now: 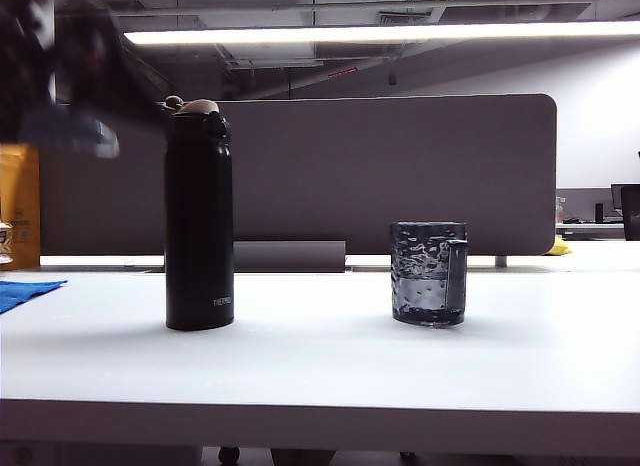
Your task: Pick up the black thermos, pour some water into the cup, then place the black thermos back on the table.
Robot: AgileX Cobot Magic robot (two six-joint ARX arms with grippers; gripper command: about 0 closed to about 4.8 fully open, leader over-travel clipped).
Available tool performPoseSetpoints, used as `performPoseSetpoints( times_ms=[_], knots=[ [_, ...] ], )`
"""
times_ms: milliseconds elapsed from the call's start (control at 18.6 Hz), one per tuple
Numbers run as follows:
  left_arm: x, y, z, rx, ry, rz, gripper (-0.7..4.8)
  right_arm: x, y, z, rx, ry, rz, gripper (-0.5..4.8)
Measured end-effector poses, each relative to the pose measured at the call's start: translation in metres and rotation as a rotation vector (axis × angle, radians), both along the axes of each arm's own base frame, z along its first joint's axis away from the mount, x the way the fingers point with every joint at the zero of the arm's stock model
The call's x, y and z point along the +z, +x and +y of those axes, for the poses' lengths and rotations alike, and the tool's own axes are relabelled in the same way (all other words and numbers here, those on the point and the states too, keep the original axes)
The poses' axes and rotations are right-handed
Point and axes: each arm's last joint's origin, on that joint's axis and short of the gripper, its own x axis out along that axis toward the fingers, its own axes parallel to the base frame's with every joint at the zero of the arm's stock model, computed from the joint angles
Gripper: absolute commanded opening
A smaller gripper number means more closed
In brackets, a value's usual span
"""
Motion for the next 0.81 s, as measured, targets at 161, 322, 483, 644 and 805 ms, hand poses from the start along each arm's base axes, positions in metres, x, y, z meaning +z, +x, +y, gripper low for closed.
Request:
performPoseSetpoints(
  times_ms=[161, 322, 483, 644, 805],
  knots=[
    [-0.022, 0.018, -0.004, 0.029, 0.025, 0.049, 4.79, -0.012, 0.016, 0.026, 0.077, -0.019, 0.037, 4.79],
    [-0.036, 0.032, -0.008, 0.031, 0.02, 0.027, 4.79, -0.02, 0.027, 0.034, 0.09, -0.026, 0.052, 4.79],
    [-0.05, 0.047, -0.011, 0.046, 0.009, -0.025, 4.79, -0.026, 0.034, 0.038, 0.088, -0.038, 0.075, 4.79],
    [-0.061, 0.055, -0.013, 0.051, 0.007, -0.035, 4.79, -0.025, 0.034, 0.038, 0.089, -0.037, 0.071, 4.79],
    [-0.063, 0.067, -0.017, 0.05, -0.003, -0.064, 4.79, -0.025, 0.034, 0.038, 0.089, -0.036, 0.069, 4.79]
  ],
)
